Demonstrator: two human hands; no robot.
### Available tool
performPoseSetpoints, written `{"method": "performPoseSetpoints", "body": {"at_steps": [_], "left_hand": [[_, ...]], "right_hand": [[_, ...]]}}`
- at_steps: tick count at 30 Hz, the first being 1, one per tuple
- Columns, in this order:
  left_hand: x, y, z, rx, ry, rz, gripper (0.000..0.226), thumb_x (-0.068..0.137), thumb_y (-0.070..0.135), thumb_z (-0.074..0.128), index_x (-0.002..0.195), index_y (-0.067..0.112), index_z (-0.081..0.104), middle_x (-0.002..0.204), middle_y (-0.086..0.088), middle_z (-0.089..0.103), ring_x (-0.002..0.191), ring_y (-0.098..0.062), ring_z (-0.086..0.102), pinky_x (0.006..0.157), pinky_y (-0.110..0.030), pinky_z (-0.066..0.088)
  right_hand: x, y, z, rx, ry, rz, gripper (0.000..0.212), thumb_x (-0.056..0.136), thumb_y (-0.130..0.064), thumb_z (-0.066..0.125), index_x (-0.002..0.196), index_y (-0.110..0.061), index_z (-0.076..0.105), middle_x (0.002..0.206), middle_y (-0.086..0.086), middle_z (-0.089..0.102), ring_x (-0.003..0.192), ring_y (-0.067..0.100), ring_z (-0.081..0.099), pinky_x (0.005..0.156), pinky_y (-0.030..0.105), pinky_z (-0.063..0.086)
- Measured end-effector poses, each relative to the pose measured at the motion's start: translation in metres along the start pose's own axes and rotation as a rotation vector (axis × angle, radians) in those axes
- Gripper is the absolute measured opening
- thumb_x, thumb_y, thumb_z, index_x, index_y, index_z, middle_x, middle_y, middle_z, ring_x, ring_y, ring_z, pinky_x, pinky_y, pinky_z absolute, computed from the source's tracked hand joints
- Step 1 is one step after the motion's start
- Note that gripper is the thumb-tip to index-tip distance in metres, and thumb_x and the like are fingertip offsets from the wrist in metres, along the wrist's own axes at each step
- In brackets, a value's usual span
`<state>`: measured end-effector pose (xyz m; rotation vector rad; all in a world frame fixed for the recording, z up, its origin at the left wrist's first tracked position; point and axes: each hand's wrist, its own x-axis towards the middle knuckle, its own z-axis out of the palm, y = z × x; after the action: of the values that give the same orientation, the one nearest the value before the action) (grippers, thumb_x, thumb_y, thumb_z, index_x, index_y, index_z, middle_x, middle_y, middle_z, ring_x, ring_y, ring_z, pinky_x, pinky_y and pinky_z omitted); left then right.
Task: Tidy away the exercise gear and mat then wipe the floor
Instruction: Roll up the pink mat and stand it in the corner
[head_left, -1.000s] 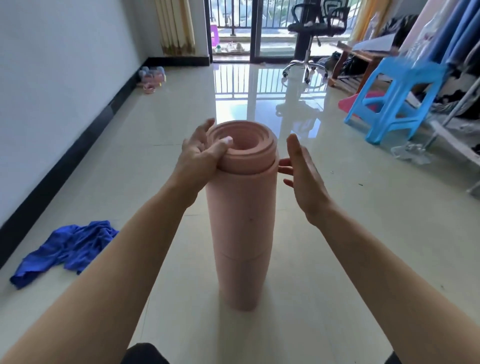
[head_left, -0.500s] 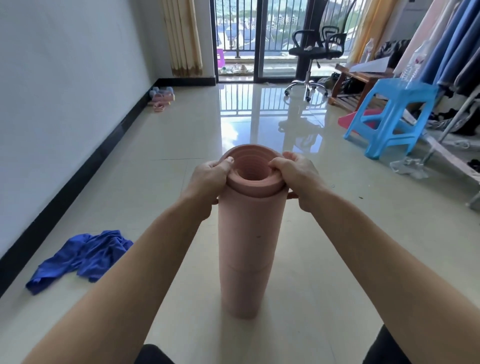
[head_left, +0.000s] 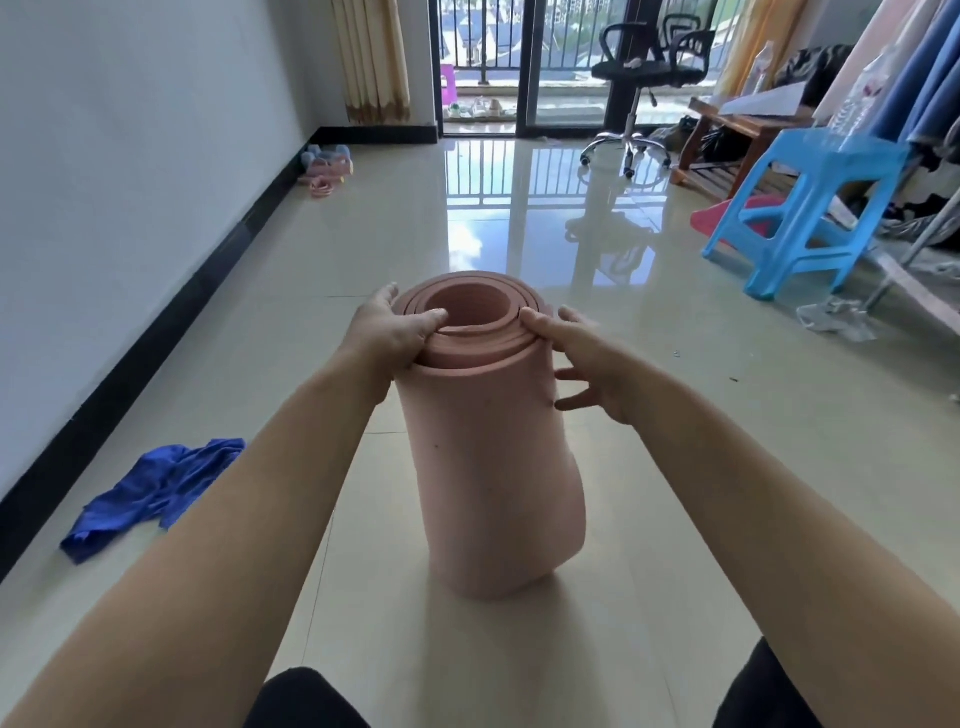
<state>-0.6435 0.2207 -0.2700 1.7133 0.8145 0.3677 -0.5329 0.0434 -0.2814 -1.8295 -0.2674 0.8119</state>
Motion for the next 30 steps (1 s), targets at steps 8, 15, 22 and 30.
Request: {"method": "performPoseSetpoints", "body": {"at_steps": [8,15,22,30], "left_hand": [[0.006,0.004,0.002,0.252,-0.081,-0.02,0.047,0.077,0.018,0.06,0.122,0.033,0.054,0.1,-0.004,0.069,0.085,-0.029,0.069,0.069,-0.053,0.059],[0.021,0.007,0.012,0.291,0.033,-0.088,0.085,0.074,0.034,0.063,0.151,0.032,0.027,0.129,0.004,0.056,0.098,-0.026,0.065,0.069,-0.049,0.062],[-0.017,0.023,0.017,0.585,0.12,-0.248,0.118,0.069,0.056,0.073,0.156,0.03,-0.002,0.149,-0.011,0.041,0.13,-0.032,0.048,0.1,-0.042,0.042],[-0.114,0.066,0.004,0.283,-0.023,-0.49,0.096,0.061,0.025,0.078,0.148,0.028,0.036,0.115,-0.007,0.067,0.104,-0.025,0.063,0.094,-0.037,0.052]], "right_hand": [[0.016,-0.012,-0.002,-0.079,-0.012,0.036,0.077,0.065,-0.071,0.075,0.127,-0.029,0.058,0.122,-0.007,0.056,0.103,0.022,0.057,0.094,0.051,0.053],[0.033,-0.004,-0.019,-0.083,-0.14,0.2,0.07,0.071,-0.068,0.07,0.131,-0.034,0.057,0.141,-0.001,0.045,0.121,0.038,0.049,0.09,0.055,0.056],[-0.003,-0.014,-0.039,-0.023,-0.186,0.381,0.085,0.074,-0.047,0.079,0.145,-0.031,0.035,0.132,0.006,0.044,0.096,0.04,0.062,0.066,0.051,0.062],[-0.095,-0.009,-0.042,-0.124,-0.087,0.271,0.103,0.051,-0.036,0.069,0.147,-0.037,0.03,0.133,-0.011,0.058,0.115,0.021,0.063,0.085,0.044,0.06]]}}
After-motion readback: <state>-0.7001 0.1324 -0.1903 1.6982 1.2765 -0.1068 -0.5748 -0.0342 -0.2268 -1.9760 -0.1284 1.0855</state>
